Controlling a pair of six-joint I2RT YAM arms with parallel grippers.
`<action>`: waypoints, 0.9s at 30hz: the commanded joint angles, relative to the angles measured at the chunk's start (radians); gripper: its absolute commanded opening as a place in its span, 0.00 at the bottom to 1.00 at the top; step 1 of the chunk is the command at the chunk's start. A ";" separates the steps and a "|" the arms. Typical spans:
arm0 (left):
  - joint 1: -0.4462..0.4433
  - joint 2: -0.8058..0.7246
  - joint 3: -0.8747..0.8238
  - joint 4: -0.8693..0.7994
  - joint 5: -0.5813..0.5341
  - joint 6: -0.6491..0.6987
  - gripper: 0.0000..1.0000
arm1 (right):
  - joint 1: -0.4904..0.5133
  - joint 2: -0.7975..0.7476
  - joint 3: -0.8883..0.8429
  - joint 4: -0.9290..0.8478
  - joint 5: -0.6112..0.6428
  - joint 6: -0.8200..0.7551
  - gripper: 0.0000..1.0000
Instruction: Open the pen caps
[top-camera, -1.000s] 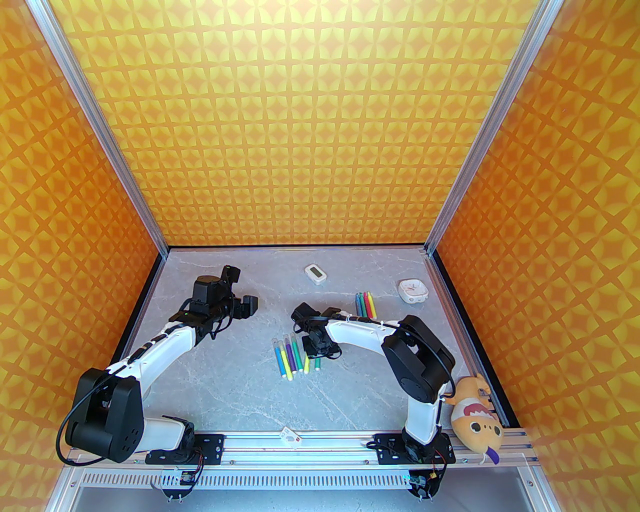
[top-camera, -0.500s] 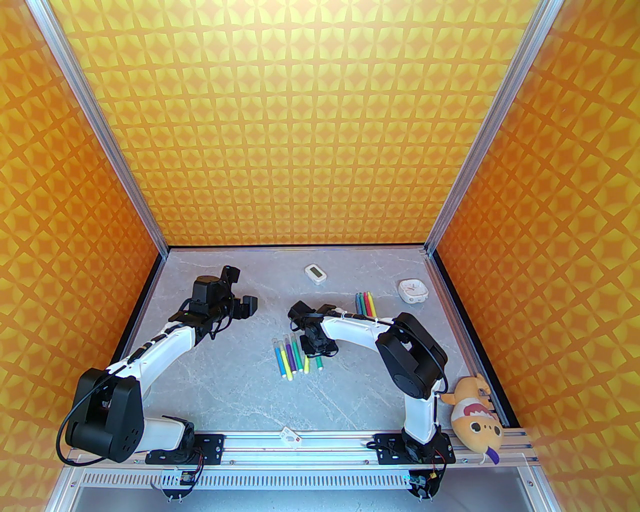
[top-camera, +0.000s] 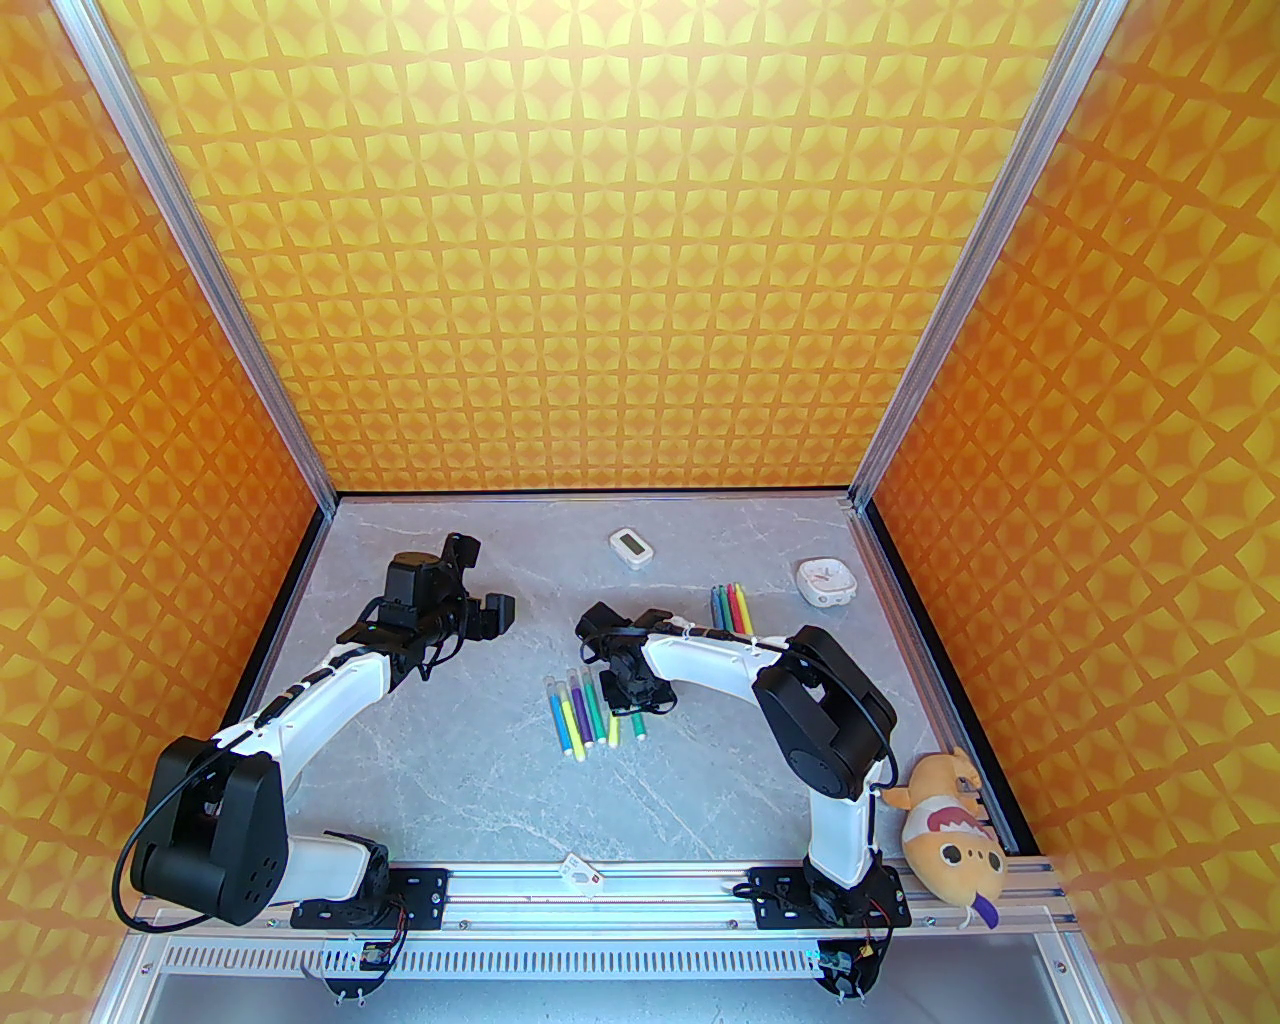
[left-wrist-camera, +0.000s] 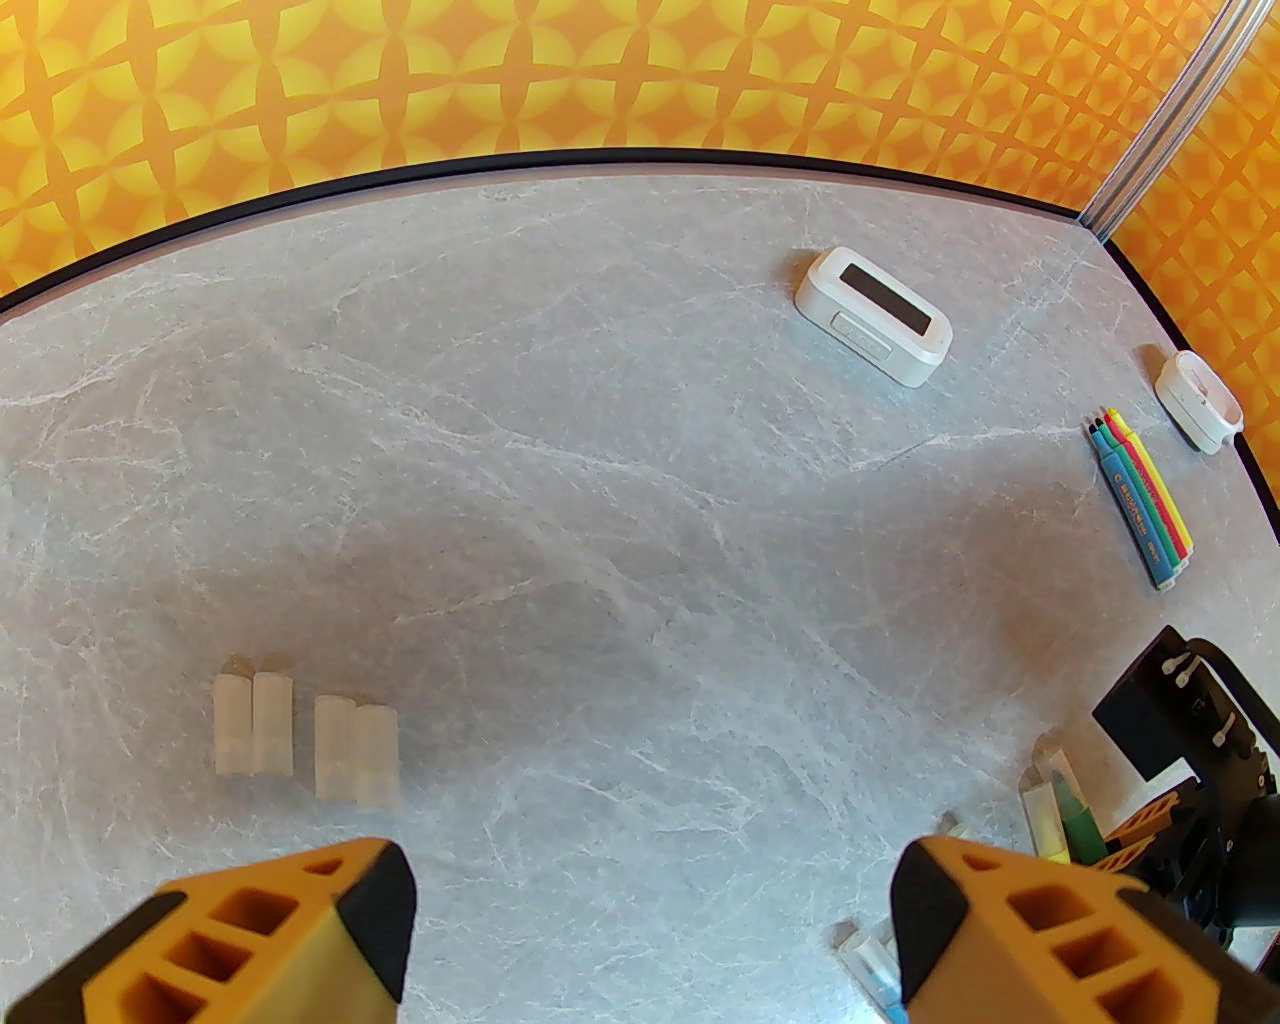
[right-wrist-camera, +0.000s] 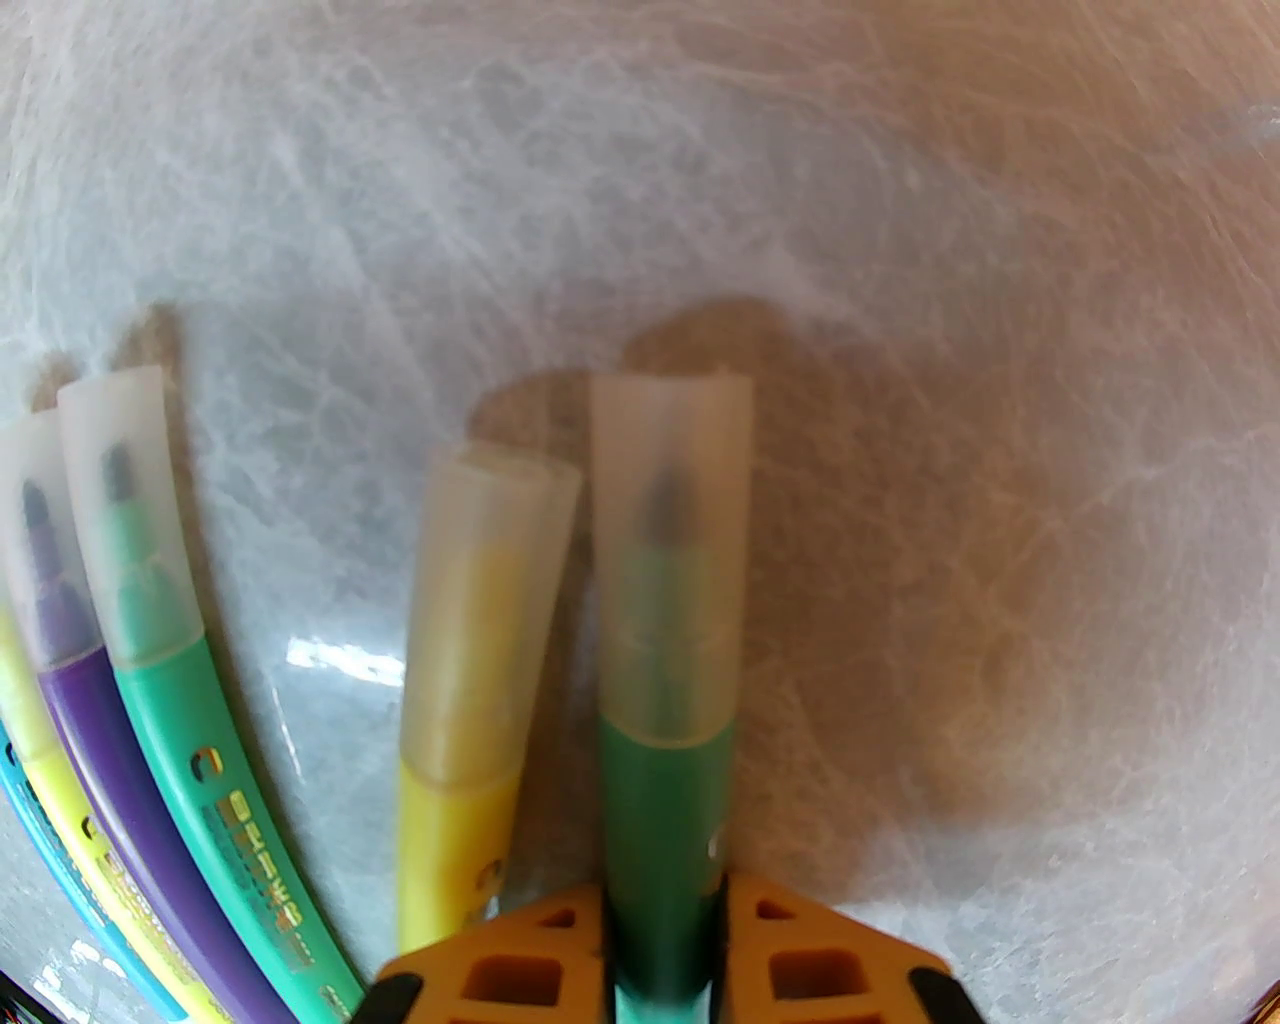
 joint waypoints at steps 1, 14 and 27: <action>0.009 -0.026 0.033 -0.017 0.028 0.000 0.83 | -0.018 0.064 -0.036 0.223 0.113 0.005 0.08; 0.007 0.019 0.028 0.049 0.136 -0.067 0.82 | -0.018 -0.105 -0.096 0.290 0.146 -0.081 0.00; -0.017 0.061 0.055 0.065 0.257 -0.097 0.81 | -0.018 -0.243 -0.157 0.464 -0.130 -0.205 0.00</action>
